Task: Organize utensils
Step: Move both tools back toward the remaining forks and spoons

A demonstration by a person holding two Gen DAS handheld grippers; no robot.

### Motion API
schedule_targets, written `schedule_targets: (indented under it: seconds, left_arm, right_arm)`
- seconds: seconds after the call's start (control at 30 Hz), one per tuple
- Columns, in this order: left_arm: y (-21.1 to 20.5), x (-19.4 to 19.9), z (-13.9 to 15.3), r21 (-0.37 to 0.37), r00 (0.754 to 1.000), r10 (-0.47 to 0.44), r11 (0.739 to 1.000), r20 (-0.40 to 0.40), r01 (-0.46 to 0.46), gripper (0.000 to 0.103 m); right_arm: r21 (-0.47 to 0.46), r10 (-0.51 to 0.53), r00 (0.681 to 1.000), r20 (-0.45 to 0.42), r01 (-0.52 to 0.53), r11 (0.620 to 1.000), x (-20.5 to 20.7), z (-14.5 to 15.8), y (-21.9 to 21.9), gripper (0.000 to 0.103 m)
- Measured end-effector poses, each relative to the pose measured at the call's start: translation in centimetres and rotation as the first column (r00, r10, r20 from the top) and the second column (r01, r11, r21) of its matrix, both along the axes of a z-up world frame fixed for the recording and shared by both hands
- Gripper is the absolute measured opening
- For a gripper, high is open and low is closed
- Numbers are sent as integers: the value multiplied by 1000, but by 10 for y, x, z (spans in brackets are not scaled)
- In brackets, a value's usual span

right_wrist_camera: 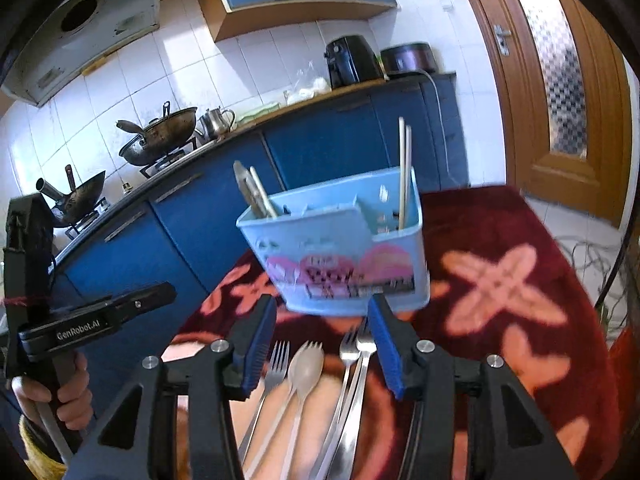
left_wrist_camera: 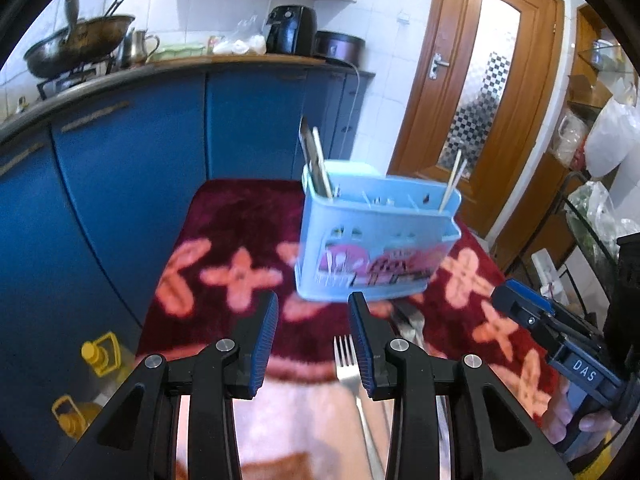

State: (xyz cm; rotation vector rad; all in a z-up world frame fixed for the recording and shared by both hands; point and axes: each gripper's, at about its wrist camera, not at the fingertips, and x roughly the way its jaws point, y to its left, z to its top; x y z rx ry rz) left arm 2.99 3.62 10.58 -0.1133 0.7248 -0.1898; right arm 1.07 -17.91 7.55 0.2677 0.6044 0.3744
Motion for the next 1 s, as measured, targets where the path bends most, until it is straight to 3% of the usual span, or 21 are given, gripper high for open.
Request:
schedule_targets:
  seconds: [0.43, 0.73, 1.0]
  left_arm:
    - [-13, -9, -64, -33, 988, -10, 999, -157, 5, 37]
    - [-24, 10, -106, -26, 957, -26, 999, -289, 19, 37]
    - [-29, 15, -114, -47, 944, -39, 999, -327, 25, 37]
  right_arm:
    - [-71, -35, 997, -66, 30, 997, -21, -33, -1, 51]
    - [-87, -85, 990, -111, 75, 993, -21, -59, -12, 52]
    - [-79, -103, 988, -119, 94, 992, -20, -69, -24, 52]
